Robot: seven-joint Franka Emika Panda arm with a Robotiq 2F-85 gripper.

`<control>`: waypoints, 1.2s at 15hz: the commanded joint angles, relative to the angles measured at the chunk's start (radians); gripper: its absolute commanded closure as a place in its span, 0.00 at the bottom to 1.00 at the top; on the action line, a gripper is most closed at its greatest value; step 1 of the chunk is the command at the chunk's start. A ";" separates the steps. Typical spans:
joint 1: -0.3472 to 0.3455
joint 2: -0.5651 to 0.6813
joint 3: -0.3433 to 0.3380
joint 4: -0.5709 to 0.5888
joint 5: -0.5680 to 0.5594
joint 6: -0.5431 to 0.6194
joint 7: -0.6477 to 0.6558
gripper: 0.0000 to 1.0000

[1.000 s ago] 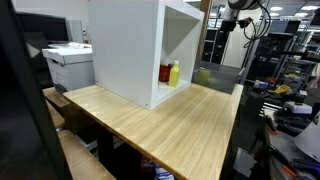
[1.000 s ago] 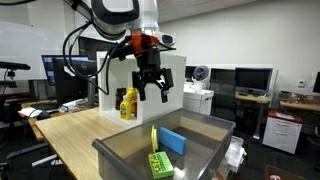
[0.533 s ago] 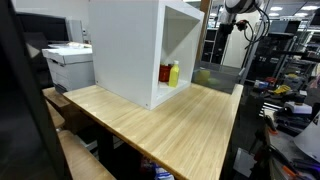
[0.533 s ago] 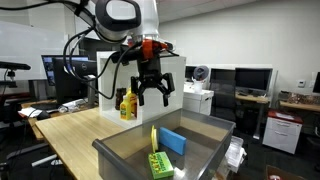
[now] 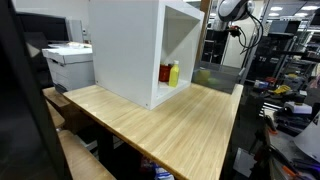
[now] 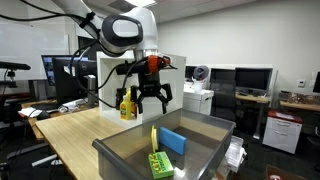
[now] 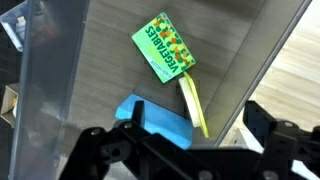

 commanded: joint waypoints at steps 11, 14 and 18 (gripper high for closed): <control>-0.025 -0.004 0.006 -0.095 0.044 0.241 -0.194 0.00; -0.030 -0.006 0.006 -0.121 0.075 0.270 -0.245 0.00; -0.050 0.007 0.003 -0.143 0.160 0.270 -0.360 0.00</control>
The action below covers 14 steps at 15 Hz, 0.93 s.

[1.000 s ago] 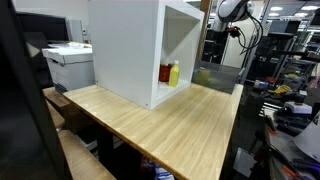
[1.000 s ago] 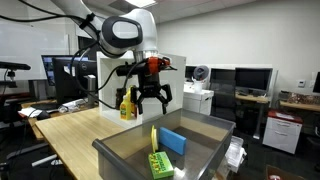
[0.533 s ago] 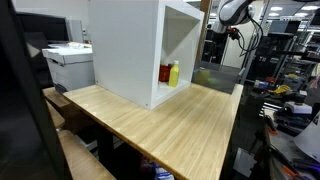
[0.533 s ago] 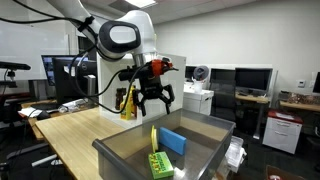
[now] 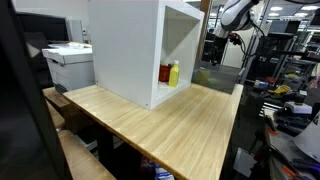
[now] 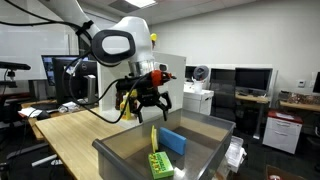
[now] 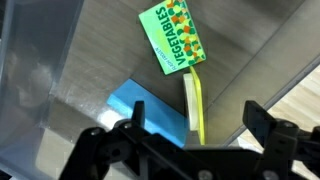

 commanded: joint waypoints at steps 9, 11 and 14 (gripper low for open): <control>-0.035 0.095 0.034 0.014 0.123 0.032 -0.273 0.00; -0.034 0.120 0.046 0.030 0.113 0.041 -0.279 0.00; -0.035 0.154 0.063 0.055 0.104 0.059 -0.275 0.00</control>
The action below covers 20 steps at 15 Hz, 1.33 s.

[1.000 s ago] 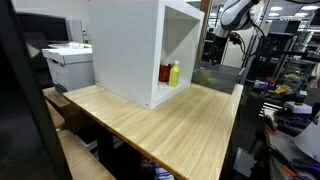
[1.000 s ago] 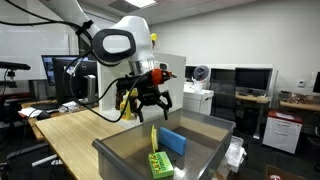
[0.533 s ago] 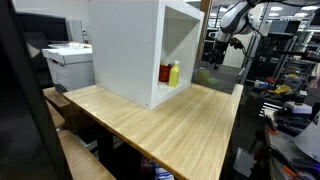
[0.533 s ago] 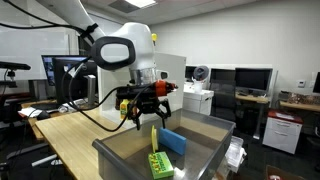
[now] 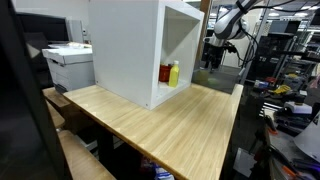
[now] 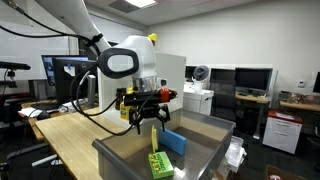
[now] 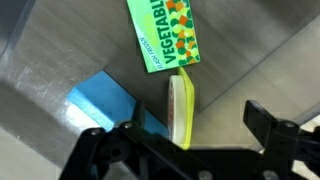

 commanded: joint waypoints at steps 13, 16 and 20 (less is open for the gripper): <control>-0.017 0.094 0.041 0.072 -0.020 0.047 -0.013 0.01; -0.020 0.093 0.045 0.076 -0.013 0.040 -0.018 0.11; -0.024 0.089 0.054 0.086 0.000 0.027 -0.025 0.45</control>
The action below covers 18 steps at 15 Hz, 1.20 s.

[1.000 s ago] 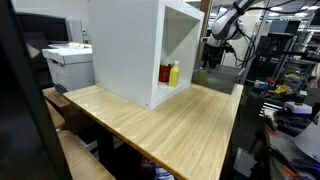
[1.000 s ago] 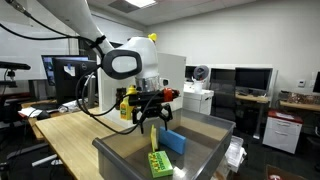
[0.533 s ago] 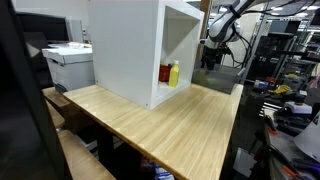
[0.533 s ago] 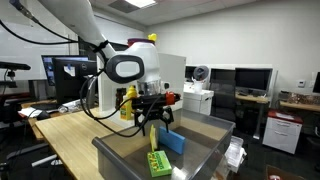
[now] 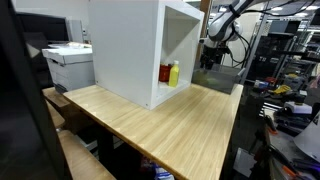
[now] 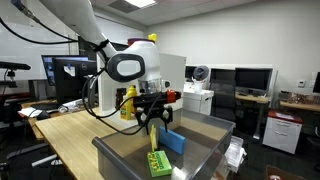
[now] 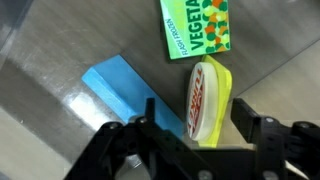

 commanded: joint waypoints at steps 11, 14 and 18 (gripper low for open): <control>-0.025 0.025 0.021 0.017 -0.008 -0.018 0.009 0.96; -0.018 0.019 0.009 0.014 -0.026 -0.016 0.030 0.95; -0.005 -0.010 -0.012 0.002 -0.064 -0.022 0.077 0.95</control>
